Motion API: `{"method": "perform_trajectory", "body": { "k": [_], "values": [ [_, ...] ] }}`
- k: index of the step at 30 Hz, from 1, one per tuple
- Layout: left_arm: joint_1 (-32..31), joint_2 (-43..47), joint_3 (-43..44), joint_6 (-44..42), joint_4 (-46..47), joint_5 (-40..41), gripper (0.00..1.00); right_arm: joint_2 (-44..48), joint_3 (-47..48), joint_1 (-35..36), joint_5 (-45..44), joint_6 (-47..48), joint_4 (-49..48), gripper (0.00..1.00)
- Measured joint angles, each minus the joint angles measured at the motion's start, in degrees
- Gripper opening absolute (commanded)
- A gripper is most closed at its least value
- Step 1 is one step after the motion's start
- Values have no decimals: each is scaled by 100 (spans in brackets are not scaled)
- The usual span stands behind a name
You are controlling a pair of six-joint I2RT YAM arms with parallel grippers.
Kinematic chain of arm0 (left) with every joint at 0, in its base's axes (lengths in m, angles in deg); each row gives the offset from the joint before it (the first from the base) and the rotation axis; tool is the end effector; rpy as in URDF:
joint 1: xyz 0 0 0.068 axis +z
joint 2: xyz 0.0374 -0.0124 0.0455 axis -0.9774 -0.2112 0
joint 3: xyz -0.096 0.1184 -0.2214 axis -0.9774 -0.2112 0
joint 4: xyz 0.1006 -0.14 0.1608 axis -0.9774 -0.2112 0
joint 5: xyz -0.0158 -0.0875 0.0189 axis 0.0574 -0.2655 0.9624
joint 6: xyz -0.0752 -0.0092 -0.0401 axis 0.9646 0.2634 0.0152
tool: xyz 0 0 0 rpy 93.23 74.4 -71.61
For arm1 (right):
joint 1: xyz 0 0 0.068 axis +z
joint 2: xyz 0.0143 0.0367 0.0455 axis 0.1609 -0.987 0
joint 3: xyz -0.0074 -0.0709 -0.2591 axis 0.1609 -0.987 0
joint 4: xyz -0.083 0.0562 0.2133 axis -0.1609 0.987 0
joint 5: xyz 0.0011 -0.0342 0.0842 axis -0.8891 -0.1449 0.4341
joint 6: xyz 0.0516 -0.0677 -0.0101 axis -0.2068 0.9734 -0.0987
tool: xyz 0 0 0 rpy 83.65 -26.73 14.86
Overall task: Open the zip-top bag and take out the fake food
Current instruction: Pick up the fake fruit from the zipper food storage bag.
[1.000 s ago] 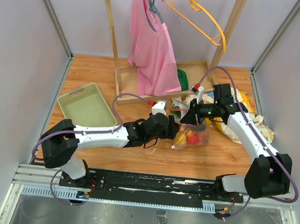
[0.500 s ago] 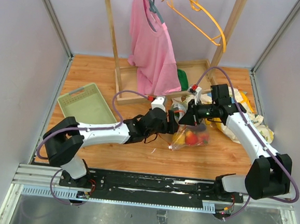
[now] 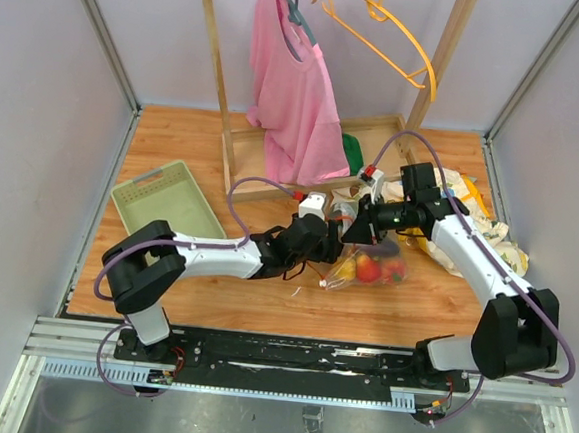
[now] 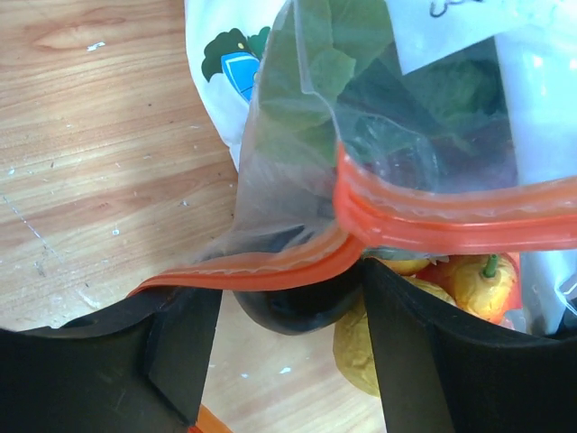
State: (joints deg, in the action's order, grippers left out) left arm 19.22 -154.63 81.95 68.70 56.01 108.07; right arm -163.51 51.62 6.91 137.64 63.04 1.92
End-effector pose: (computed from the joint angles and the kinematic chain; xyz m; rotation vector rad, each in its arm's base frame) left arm 0.2165 -0.3019 0.1914 0.1768 2.1466 -0.6051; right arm 0.2389 0.1329 0.2653 -0.9200 2.0802 1.1780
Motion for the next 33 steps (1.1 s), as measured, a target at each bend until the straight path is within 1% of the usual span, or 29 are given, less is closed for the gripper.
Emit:
{"method": "perform_trajectory", "body": {
  "k": [5, 14, 18, 19, 22, 24, 27, 33],
  "values": [
    [9, -153, 2, -173, 96, -55, 74, -153, 0, 39, -11, 0, 2, 1],
    [157, -570, 92, -223, 234, -306, 75, -273, 0, 107, -162, 28, -4, 1],
    [162, -719, 208, -195, 225, -291, 70, -295, 0, 107, -306, 52, -17, 1],
    [162, -763, 247, -177, 212, -289, 65, -297, 0, 107, -348, 61, -22, 1],
    [162, -885, 363, -140, 177, -284, 55, -323, 0, 107, -459, 87, -44, 1],
    [166, -946, 422, -142, 136, -264, 45, -328, 0, 107, -448, 103, -15, 1],
    [179, -973, 455, -138, 116, -267, 33, -328, 0, 125, -415, 116, -13, 1],
    [181, -737, 376, -138, 0, -317, 30, -264, 0, 133, -402, 186, 22, 1]
  ]
}}
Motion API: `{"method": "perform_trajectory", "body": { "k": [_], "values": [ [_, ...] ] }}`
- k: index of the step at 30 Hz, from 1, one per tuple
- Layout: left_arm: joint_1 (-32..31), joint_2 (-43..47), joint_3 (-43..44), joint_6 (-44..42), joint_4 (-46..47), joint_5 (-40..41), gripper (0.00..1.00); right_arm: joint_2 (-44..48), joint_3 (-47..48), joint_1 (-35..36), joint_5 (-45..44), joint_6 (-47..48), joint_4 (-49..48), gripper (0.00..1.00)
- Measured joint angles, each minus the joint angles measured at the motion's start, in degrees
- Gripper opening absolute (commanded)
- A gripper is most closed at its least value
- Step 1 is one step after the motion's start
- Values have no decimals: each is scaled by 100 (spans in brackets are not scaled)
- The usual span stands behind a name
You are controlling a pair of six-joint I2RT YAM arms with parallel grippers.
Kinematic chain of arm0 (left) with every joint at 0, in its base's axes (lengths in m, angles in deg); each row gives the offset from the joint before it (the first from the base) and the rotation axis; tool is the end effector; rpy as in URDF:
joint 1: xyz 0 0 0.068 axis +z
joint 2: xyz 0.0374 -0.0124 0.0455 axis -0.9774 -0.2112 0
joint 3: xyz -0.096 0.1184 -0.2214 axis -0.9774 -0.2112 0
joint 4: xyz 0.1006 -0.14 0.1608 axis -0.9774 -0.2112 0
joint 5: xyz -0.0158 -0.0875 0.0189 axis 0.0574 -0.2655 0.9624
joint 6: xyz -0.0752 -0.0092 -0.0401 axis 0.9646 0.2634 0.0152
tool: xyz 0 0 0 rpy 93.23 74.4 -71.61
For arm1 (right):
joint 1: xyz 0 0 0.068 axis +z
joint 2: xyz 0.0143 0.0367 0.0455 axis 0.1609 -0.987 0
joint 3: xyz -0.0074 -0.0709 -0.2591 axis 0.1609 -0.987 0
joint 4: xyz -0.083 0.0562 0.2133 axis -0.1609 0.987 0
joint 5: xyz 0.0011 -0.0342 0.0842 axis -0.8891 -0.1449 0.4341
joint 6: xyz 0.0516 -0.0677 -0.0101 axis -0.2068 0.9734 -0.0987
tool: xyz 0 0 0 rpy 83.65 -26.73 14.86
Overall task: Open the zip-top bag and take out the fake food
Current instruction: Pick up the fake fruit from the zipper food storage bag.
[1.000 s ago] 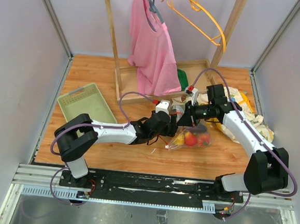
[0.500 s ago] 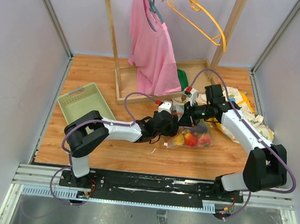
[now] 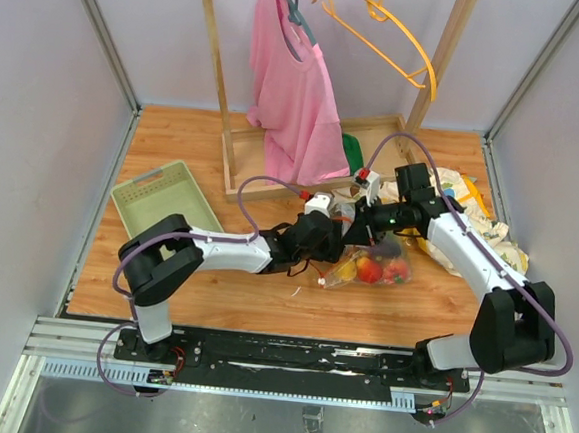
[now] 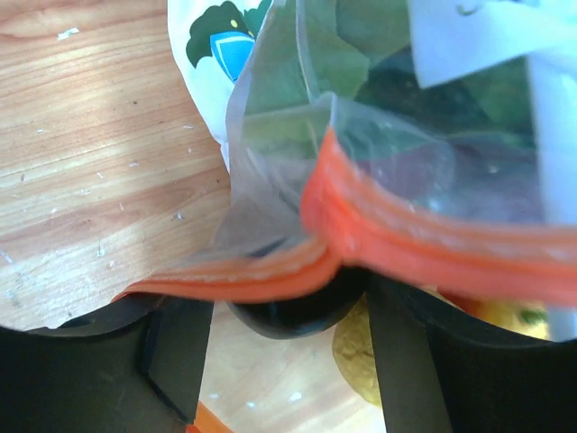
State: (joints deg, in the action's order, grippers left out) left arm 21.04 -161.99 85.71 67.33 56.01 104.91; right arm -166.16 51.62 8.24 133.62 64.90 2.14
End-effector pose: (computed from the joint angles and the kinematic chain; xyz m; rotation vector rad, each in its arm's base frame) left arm 0.2348 -0.3155 0.1650 0.2221 2.2116 -0.5731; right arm 0.2452 0.1380 0.2502 -0.9447 2.1387 1.1100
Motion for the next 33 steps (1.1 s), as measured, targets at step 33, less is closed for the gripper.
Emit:
{"method": "perform_trajectory", "body": {
  "k": [33],
  "values": [
    [2, 2865, -1655, 955, -9, -1742, 22, 428, -55, -52, 527, 509, 205, 1]
  ]
}}
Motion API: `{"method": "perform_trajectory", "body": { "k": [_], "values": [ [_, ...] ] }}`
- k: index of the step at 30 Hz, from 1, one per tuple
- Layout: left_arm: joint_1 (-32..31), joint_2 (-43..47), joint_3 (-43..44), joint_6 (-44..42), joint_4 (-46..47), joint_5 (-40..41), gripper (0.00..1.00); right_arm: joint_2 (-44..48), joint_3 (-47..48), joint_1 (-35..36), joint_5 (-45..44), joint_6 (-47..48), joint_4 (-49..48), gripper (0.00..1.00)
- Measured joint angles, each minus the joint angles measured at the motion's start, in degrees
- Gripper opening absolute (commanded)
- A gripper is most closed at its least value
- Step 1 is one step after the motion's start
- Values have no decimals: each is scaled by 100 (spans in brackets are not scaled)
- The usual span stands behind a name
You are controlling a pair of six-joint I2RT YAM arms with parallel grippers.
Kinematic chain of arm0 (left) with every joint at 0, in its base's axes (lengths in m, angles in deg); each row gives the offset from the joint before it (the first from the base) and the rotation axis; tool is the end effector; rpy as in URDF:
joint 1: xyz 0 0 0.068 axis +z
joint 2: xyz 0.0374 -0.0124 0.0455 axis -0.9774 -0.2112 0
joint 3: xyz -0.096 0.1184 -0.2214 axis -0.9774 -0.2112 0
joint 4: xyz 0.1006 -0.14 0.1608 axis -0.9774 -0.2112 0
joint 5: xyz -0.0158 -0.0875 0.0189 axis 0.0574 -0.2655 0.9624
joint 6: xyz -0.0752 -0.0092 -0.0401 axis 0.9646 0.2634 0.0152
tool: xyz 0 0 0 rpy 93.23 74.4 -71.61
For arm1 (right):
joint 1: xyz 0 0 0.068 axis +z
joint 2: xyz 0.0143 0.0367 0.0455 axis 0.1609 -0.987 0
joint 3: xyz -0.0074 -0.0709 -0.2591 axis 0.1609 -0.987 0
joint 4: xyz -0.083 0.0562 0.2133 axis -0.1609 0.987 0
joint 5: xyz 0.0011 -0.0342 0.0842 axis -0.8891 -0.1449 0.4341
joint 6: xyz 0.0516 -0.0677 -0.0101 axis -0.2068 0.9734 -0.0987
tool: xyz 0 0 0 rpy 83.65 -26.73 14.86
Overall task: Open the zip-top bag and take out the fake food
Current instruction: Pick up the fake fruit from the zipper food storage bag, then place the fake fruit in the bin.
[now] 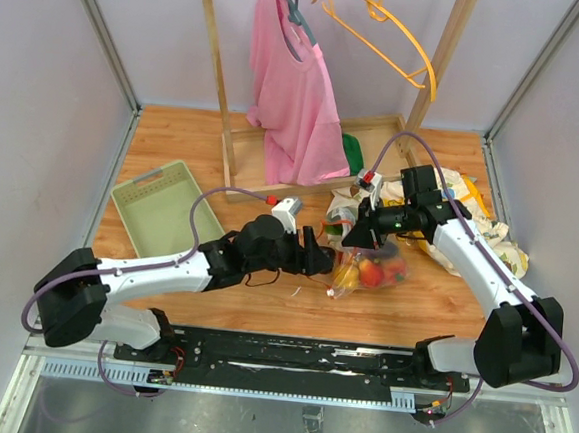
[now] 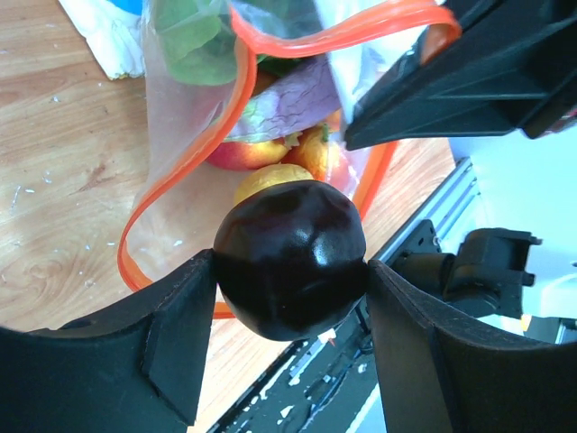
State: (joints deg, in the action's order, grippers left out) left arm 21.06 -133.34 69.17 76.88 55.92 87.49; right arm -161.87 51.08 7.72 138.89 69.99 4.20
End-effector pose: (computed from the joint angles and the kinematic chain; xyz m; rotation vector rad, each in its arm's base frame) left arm 0.1667 -0.2525 0.2313 0.2035 2.1678 -1.0926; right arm 0.2273 0.1343 0.2674 -1.0477 1.9971 1.1566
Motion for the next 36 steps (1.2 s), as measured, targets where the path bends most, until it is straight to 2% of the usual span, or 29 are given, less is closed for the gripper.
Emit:
{"method": "perform_trajectory", "body": {
  "k": [14, 28, 36],
  "values": [
    [90, 1005, 39, -103, -608, 68, 21, 4, -2, -92, 118, 42, -2, 1],
    [874, 1683, 457, -452, -1611, 92, 21, 4, -2, -98, 140, 46, -2, 1],
    [1652, 2256, 564, -752, -2520, 170, 21, 4, -2, -98, 142, 46, 0, 1]
  ]
}}
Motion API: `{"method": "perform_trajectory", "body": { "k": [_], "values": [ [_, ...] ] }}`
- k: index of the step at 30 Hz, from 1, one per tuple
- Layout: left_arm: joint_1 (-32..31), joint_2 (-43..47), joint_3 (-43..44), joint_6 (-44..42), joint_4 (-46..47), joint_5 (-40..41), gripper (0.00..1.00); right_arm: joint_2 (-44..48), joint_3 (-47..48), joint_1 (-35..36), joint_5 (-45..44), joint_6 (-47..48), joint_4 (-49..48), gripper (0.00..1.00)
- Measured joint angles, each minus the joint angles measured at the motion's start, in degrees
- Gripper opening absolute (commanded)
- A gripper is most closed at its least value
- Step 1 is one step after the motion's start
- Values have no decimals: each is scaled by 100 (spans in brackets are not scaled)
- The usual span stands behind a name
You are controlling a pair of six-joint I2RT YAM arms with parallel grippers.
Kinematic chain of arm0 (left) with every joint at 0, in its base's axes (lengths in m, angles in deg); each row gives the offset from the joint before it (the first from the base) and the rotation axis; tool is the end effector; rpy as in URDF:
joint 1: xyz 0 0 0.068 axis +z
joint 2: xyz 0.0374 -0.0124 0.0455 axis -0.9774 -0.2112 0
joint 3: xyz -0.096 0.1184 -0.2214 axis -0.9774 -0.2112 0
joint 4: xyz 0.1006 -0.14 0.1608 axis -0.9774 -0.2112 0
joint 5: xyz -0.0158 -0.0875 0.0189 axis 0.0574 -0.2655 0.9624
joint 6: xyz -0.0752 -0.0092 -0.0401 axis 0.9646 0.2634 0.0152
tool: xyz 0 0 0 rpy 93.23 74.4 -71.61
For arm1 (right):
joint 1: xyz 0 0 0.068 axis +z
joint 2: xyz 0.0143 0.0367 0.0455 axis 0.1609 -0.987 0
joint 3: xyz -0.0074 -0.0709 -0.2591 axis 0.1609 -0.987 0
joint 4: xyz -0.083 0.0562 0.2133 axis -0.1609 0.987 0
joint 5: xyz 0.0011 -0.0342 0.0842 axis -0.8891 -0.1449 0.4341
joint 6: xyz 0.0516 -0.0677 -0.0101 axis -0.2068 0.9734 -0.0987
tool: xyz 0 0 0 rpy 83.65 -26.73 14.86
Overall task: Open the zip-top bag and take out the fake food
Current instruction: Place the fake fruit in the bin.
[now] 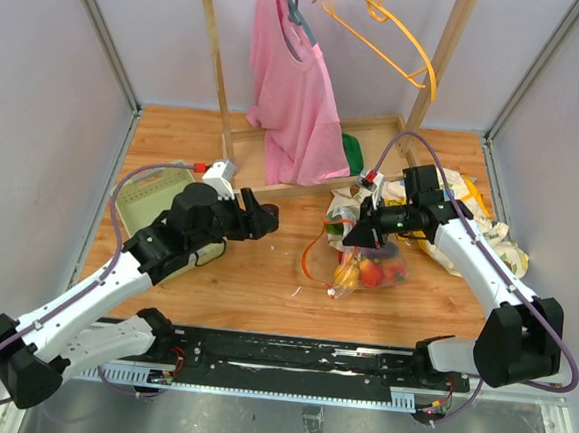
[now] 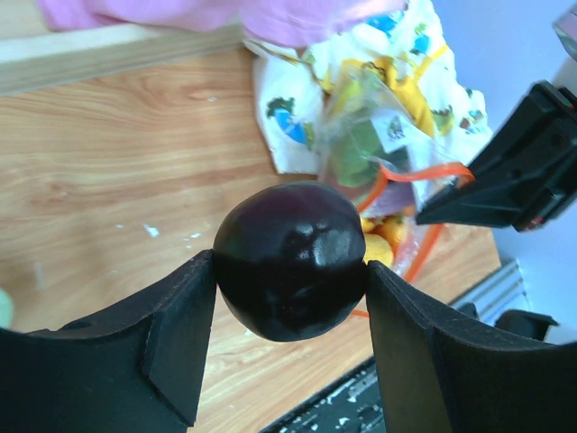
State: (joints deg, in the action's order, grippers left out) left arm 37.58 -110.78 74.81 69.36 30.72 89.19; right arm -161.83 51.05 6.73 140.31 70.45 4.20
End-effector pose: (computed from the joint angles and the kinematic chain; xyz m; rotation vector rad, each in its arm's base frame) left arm 0.1724 -0.1418 0.3029 0.0095 2.0377 -0.8505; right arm 0.2282 0.1311 0.2686 -1.0417 1.9813 1.1717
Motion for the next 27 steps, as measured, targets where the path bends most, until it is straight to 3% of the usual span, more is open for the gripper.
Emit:
{"method": "perform_trajectory", "body": {
  "k": [12, 27],
  "values": [
    [1067, 170, 22, -595, -804, 210, 21, 0, 0, -4, 0, 0, 0, 1],
    [2787, 33, -96, -1032, -817, 151, 20, 0, 0, -4, 0, 11, 0, 1]
  ]
}}
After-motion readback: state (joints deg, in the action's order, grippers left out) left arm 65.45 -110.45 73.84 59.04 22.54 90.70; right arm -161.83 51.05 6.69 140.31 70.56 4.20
